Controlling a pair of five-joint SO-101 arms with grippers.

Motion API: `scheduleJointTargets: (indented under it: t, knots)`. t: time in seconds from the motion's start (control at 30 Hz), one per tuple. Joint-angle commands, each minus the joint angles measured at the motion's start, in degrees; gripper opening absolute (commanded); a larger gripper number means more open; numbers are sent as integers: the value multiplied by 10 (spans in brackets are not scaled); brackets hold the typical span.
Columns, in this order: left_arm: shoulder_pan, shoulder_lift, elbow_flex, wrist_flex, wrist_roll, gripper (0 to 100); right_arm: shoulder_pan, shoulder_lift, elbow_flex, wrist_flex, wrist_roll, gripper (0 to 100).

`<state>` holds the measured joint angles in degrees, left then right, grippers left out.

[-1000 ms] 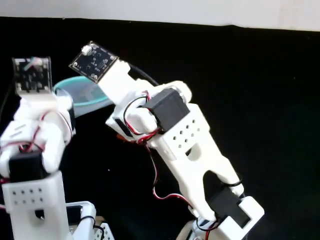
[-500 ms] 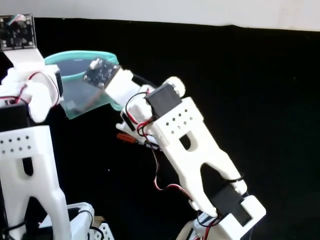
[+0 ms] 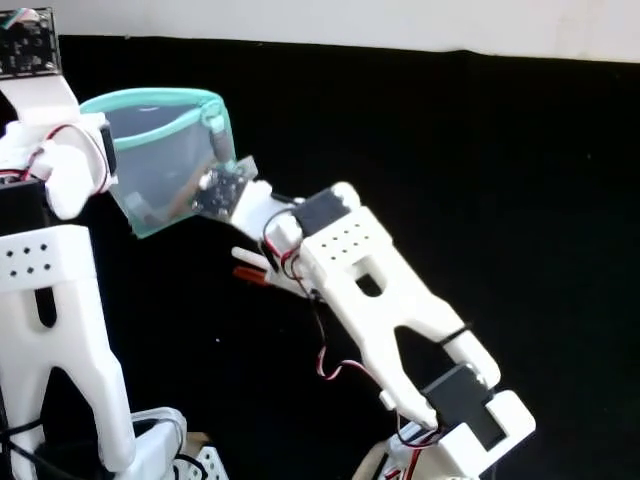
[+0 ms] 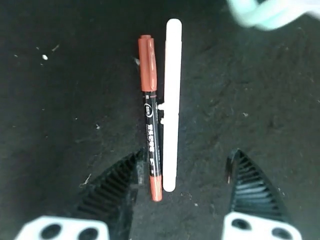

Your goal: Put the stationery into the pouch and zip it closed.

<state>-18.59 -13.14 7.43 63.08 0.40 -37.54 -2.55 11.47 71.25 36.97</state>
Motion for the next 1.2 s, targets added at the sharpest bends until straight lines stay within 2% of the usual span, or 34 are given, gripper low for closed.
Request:
scheduleJointTargets:
  t: [0.0, 0.4, 0.87, 1.17]
  knots:
    - [-15, 53, -3, 2, -3, 7, 8, -22, 39, -71, 11, 252]
    - [-15, 58, -10, 15, -3, 7, 15, -5, 163, -261, 12, 252]
    - [-15, 58, -8, 15, -4, 7, 18, 163, 50, -276, 12, 252]
    - [-14, 58, -6, 15, -4, 7, 24, 249, 12, -273, 51, 249]
